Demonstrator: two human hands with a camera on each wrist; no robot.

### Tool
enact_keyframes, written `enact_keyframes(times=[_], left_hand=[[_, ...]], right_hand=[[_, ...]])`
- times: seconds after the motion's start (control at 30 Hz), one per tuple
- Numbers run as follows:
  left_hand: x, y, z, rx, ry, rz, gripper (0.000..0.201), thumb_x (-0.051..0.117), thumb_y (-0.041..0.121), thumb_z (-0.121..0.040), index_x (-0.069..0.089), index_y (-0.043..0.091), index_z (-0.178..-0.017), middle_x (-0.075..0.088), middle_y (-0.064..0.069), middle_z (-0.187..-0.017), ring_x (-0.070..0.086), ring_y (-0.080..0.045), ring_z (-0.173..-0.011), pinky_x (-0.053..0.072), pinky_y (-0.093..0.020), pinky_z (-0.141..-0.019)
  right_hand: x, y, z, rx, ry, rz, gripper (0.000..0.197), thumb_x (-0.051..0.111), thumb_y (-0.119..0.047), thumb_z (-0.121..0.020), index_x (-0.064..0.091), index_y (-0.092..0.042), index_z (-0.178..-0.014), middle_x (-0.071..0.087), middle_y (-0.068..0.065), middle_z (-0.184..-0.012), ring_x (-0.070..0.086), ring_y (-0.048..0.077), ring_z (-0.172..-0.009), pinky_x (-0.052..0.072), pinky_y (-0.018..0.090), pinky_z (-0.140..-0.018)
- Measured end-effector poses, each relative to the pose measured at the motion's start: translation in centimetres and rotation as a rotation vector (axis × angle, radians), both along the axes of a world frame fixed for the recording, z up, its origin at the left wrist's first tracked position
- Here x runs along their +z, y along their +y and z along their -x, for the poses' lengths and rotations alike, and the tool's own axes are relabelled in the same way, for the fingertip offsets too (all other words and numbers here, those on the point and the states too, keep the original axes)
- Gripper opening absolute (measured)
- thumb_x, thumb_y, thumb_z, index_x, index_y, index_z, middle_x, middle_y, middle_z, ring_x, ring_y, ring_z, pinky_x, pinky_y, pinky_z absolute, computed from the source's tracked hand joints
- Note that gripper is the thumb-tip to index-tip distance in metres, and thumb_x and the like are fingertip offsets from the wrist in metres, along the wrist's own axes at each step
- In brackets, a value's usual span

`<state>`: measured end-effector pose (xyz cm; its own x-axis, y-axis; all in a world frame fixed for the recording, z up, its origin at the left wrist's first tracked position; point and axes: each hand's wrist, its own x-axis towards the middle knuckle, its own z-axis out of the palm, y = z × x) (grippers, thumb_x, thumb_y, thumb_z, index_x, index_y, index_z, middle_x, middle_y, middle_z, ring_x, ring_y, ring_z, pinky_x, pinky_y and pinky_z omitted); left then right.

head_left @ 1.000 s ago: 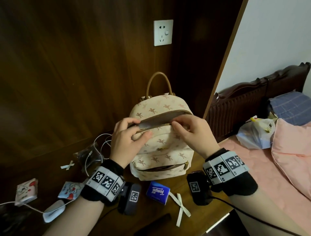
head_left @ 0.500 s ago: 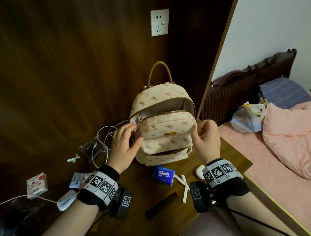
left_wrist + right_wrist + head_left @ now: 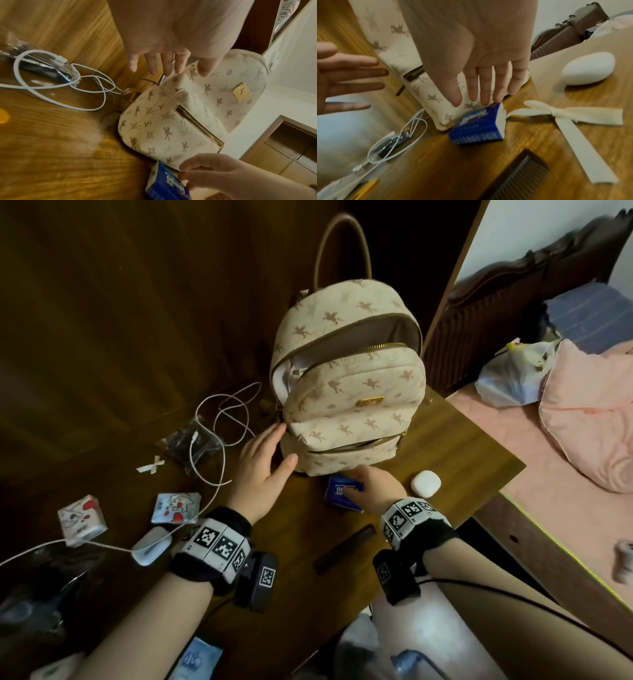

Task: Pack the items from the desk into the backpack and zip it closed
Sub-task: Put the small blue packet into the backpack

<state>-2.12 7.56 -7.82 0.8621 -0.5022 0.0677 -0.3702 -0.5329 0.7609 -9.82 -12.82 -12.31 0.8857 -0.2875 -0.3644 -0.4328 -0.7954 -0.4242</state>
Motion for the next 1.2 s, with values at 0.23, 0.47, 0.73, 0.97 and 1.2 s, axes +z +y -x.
enact_keyframes(times=[0.23, 0.47, 0.73, 0.97, 1.2], left_hand=[[-0.7, 0.4, 0.2, -0.048, 0.047, 0.0, 0.051, 0.043, 0.03, -0.098, 0.026, 0.027, -0.147, 0.028, 0.007, -0.152, 0.02, -0.011, -0.141, 0.02, -0.036, -0.115], [-0.4, 0.3, 0.1, -0.052, 0.112, 0.019, 0.05, 0.043, 0.033, -0.098, 0.027, 0.031, -0.146, 0.029, 0.007, -0.152, 0.02, -0.011, -0.14, 0.021, -0.035, -0.113], [1.1, -0.7, -0.7, 0.01, 0.015, 0.106, 0.046, 0.046, 0.038, -0.095, 0.042, 0.021, -0.137, 0.04, 0.004, -0.143, 0.032, -0.005, -0.13, 0.029, -0.035, -0.111], [5.7, -3.2, -2.3, -0.058, -0.205, 0.303, 0.053, 0.043, 0.051, -0.084, 0.052, 0.018, -0.125, 0.046, 0.007, -0.131, 0.04, -0.01, -0.126, 0.03, -0.022, -0.104], [10.5, -7.8, -3.7, -0.179, -0.274, 0.317, 0.042, 0.041, 0.049, -0.084, 0.063, 0.019, -0.104, 0.05, 0.008, -0.123, 0.043, -0.003, -0.119, 0.031, -0.01, -0.098]], right_hand=[[-1.7, 1.1, -0.4, -0.001, 0.101, 0.259, 0.052, 0.054, -0.053, -0.086, 0.047, -0.021, -0.127, 0.056, 0.003, -0.126, 0.044, 0.025, -0.112, 0.044, 0.037, -0.087], [-1.8, 0.8, -0.5, 0.013, 0.064, 0.061, 0.053, 0.067, -0.039, -0.081, 0.049, -0.02, -0.128, 0.049, 0.004, -0.124, 0.05, 0.021, -0.111, 0.046, 0.032, -0.09], [1.3, -1.6, 0.0, -0.022, -0.126, -0.158, 0.042, 0.073, -0.016, -0.076, 0.058, -0.018, -0.116, 0.06, 0.001, -0.113, 0.051, 0.011, -0.094, 0.041, 0.022, -0.078], [5.6, -7.1, 1.4, -0.15, -0.245, -0.199, 0.029, 0.073, -0.012, -0.072, 0.059, -0.025, -0.094, 0.064, 0.0, -0.097, 0.062, 0.018, -0.094, 0.052, 0.033, -0.081], [12.1, -11.7, 1.1, -0.237, -0.507, -0.117, 0.026, 0.072, -0.005, -0.071, 0.06, -0.019, -0.089, 0.059, -0.006, -0.079, 0.056, 0.008, -0.07, 0.042, 0.01, -0.059]])
